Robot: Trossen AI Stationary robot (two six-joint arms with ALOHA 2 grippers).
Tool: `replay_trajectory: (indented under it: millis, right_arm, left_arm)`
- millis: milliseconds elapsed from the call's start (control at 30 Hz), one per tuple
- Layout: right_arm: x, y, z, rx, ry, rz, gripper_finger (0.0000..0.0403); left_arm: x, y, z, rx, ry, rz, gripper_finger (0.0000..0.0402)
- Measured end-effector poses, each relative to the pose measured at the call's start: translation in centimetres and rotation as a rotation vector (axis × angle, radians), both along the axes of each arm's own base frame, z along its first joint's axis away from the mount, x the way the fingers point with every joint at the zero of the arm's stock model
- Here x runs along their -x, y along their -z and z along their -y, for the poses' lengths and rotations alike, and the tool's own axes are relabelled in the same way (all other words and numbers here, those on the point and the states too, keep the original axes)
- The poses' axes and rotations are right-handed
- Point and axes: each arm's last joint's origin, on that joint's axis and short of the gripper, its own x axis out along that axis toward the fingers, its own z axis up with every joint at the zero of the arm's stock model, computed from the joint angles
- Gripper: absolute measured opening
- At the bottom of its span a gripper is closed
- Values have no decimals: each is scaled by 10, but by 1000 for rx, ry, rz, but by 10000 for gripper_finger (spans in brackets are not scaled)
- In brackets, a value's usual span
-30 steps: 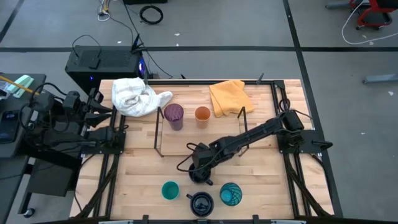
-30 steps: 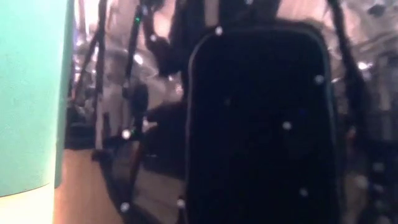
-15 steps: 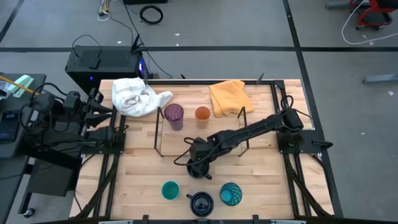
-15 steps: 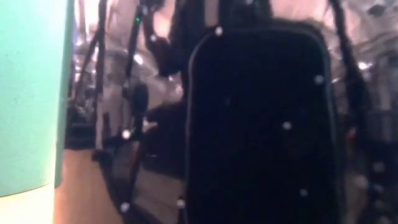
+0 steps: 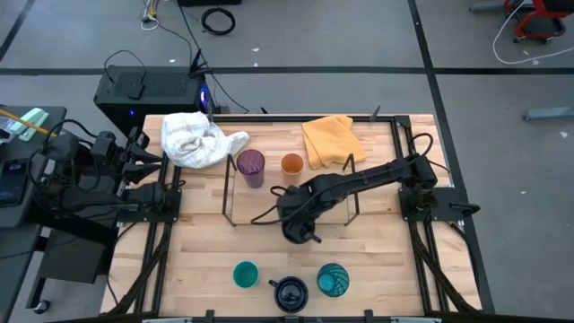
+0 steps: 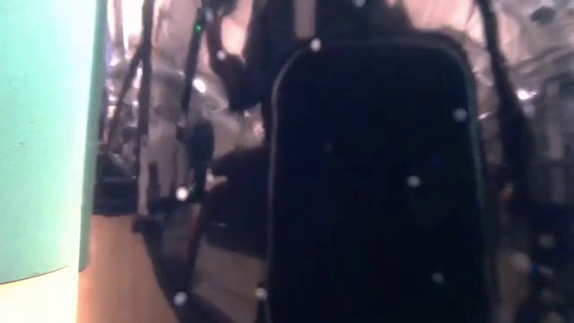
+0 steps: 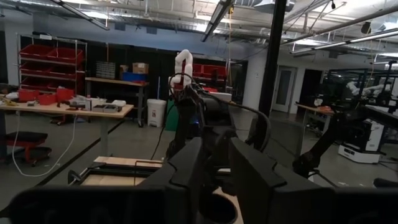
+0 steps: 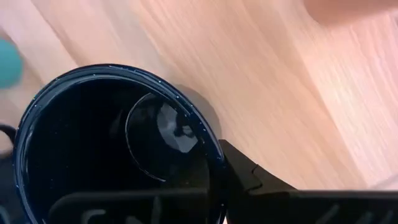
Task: Stack small to large cups/mugs on shelf
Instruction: Put the top blue mug on the shelf
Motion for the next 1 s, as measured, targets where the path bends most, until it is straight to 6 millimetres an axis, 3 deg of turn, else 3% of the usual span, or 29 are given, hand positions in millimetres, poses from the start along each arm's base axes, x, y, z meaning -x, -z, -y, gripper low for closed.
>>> replay_trajectory:
  millis: [267, 500, 667, 833, 1000]
  right_arm:
    - [12, -1, 4, 64, 42, -105, 16]
    - [29, -33, 10, 107, 125, 1, 16]
    - [54, -55, 19, 160, 190, -1, 16]
    - [72, -53, 25, 149, 278, 33, 16]
    - [82, -37, 29, 95, 393, 141, 16]
  left_arm:
    - [0, 0, 0, 0, 1, 0, 89]
    - [0, 1, 0, 4, 1, -8, 88]
    - [0, 1, 0, 3, 1, -7, 85]
    - [0, 1, 0, 3, 1, -8, 90]
    - [0, 1, 0, 3, 1, -8, 88]
